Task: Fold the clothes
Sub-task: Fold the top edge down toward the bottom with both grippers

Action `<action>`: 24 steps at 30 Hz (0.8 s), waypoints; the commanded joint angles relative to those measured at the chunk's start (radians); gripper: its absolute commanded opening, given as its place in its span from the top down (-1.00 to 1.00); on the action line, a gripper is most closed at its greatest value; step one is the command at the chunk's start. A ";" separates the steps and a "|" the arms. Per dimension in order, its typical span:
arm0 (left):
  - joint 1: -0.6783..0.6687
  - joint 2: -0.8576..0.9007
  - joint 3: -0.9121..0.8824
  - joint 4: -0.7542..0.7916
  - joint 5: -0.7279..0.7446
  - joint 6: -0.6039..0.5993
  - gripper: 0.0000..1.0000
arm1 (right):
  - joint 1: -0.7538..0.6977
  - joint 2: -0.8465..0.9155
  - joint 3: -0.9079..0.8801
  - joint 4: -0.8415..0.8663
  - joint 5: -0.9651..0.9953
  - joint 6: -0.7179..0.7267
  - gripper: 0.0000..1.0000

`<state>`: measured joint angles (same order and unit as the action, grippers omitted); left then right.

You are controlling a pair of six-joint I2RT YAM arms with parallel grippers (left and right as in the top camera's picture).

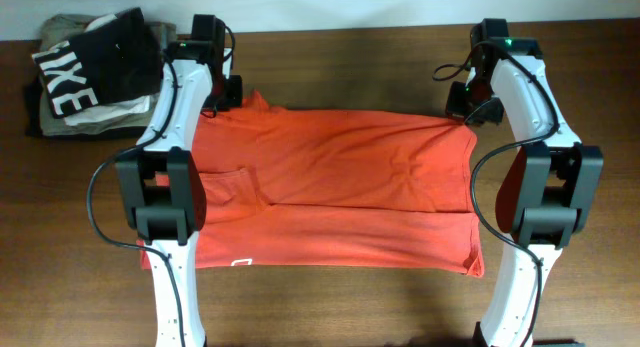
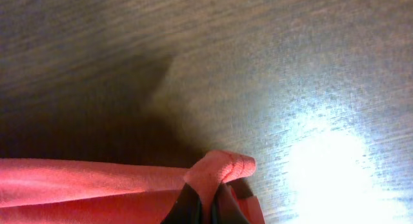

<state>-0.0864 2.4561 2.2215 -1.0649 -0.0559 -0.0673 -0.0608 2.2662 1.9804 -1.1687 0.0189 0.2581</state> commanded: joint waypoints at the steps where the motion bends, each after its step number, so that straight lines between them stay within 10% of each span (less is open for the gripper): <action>1: 0.013 -0.118 -0.006 -0.125 0.010 -0.037 0.99 | 0.007 -0.061 0.022 -0.039 0.019 0.014 0.92; 11: 0.031 -0.180 -0.010 -0.624 0.011 -0.044 0.99 | 0.009 -0.216 0.022 -0.405 0.002 0.047 0.92; 24: 0.035 -0.469 -0.587 -0.468 -0.016 -0.127 0.99 | 0.027 -0.263 -0.149 -0.523 0.020 0.039 0.92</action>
<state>-0.0586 1.9953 1.7313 -1.5661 -0.0601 -0.1619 -0.0532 2.0346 1.8961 -1.6905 0.0154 0.2916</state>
